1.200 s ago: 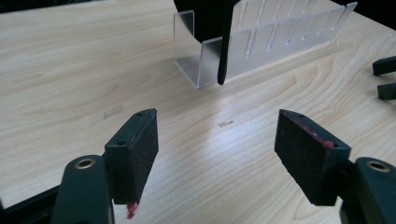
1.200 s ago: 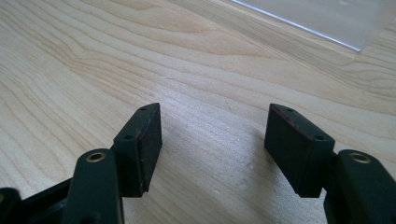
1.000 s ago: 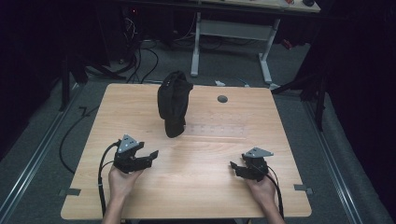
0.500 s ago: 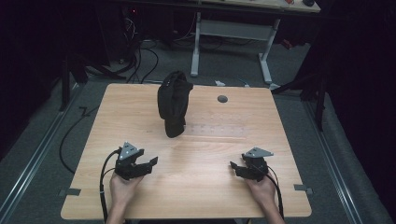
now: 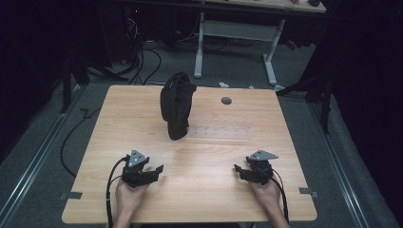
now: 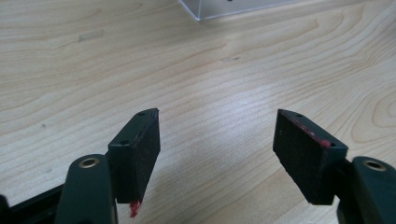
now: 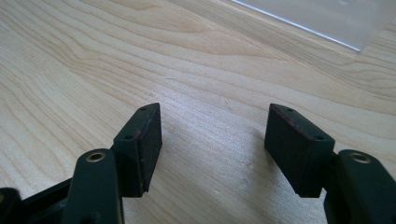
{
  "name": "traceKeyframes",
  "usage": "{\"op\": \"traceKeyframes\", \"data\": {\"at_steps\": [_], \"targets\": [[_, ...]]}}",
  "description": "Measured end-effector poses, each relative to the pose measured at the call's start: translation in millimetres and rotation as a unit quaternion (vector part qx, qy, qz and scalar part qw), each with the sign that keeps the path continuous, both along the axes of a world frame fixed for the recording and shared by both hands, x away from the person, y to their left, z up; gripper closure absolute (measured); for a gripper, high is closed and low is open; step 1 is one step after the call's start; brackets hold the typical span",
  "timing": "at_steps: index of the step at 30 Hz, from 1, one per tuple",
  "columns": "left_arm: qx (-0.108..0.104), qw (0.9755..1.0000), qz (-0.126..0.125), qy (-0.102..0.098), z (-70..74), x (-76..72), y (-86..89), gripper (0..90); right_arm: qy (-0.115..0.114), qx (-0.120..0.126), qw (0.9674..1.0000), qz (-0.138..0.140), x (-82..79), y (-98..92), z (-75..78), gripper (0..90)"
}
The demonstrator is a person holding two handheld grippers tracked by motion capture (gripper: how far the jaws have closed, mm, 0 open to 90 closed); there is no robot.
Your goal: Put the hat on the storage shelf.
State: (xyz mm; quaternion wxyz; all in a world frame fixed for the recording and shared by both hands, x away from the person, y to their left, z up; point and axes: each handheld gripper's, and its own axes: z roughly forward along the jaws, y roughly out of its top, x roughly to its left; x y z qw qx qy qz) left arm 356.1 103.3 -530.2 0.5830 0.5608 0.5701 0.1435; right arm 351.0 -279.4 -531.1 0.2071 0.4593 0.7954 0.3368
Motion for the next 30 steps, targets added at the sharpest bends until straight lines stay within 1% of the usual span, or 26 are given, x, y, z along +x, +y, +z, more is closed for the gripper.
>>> {"op": "traceKeyframes", "data": {"at_steps": [2, 6, 9, 11, 14, 15, 17, 20, 21, 30], "targets": [[0.003, 1.0, 0.001, 0.004, -3.4, 0.3, -1.4, 32.3, -0.001, -0.001, 1.0, 0.001, 0.2, -0.2, 0.0, 36.8], [0.001, 0.9999, 0.005, 0.009, -7.7, 1.5, -3.2, 32.5, 0.0, 0.0, 1.0, 0.0, 0.0, 0.0, 0.1, 36.8], [0.008, 0.9999, 0.006, 0.008, -10.6, 1.2, -5.6, 32.5, -0.001, -0.001, 1.0, 0.001, 0.2, -0.3, 0.0, 36.8], [0.014, 0.9998, 0.008, 0.012, -11.6, 1.3, -7.2, 32.4, -0.001, -0.001, 1.0, 0.0, 0.2, -0.2, 0.0, 36.8], [0.02, 0.9997, 0.011, 0.008, -12.3, 1.2, -8.5, 32.1, 0.0, 0.0, 1.0, 0.0, 0.0, 0.0, 0.1, 36.8], [0.026, 0.9995, 0.011, 0.011, -12.9, 1.4, -8.9, 32.0, 0.0, 0.001, 1.0, 0.0, 0.0, 0.1, 0.0, 36.8], [0.034, 0.9993, 0.012, 0.008, -13.7, 1.2, -11.0, 31.6, 0.001, 0.001, 1.0, -0.001, -0.1, 0.1, 0.0, 36.9], [0.059, 0.9982, 0.012, 0.001, -15.7, -0.3, -14.8, 30.9, 0.0, 0.001, 1.0, -0.001, -0.1, 0.1, 0.1, 36.9], [0.065, 0.9978, 0.013, 0.0, -16.2, -0.7, -16.2, 30.7, 0.001, 0.001, 1.0, 0.0, -0.1, 0.1, 0.0, 36.8], [0.061, 0.9981, 0.012, 0.002, -16.1, -0.5, -16.5, 28.6, -0.001, -0.001, 1.0, 0.001, 0.3, -0.4, 0.0, 36.8]]}}
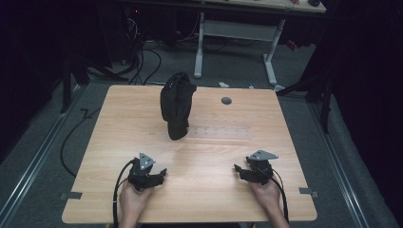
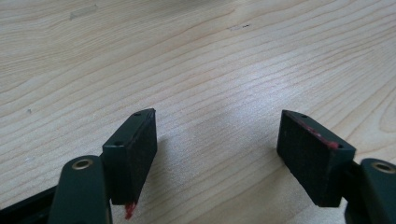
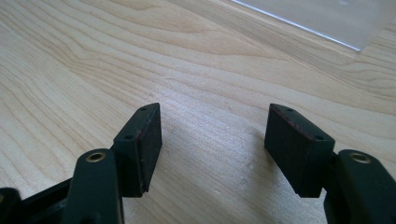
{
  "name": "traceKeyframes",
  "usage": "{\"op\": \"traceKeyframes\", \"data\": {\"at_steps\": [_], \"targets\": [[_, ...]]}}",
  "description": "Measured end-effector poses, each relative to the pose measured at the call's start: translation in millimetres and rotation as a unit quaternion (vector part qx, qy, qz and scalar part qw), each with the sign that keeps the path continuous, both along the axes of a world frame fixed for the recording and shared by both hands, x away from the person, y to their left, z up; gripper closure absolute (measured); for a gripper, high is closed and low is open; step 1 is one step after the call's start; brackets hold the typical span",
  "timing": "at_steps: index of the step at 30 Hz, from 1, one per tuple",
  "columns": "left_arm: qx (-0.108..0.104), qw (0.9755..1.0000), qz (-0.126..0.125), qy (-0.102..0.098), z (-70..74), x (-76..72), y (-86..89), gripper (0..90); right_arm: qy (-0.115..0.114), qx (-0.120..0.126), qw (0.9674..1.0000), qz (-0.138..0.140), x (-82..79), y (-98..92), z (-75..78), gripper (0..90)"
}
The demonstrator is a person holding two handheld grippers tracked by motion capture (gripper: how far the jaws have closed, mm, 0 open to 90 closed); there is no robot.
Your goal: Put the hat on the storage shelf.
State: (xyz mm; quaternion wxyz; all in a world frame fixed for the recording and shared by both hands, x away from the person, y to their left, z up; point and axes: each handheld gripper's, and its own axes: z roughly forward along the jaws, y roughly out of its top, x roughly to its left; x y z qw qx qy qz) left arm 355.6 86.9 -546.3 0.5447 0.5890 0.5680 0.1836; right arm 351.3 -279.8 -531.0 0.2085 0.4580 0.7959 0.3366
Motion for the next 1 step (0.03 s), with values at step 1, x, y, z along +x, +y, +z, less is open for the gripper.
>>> {"op": "traceKeyframes", "data": {"at_steps": [1], "targets": [[0.0, 1.0, -0.002, 0.001, 0.0, 0.0, 0.1, 28.0, 0.002, 0.002, 1.0, -0.001, -0.3, 0.5, 0.0, 36.8]]}}
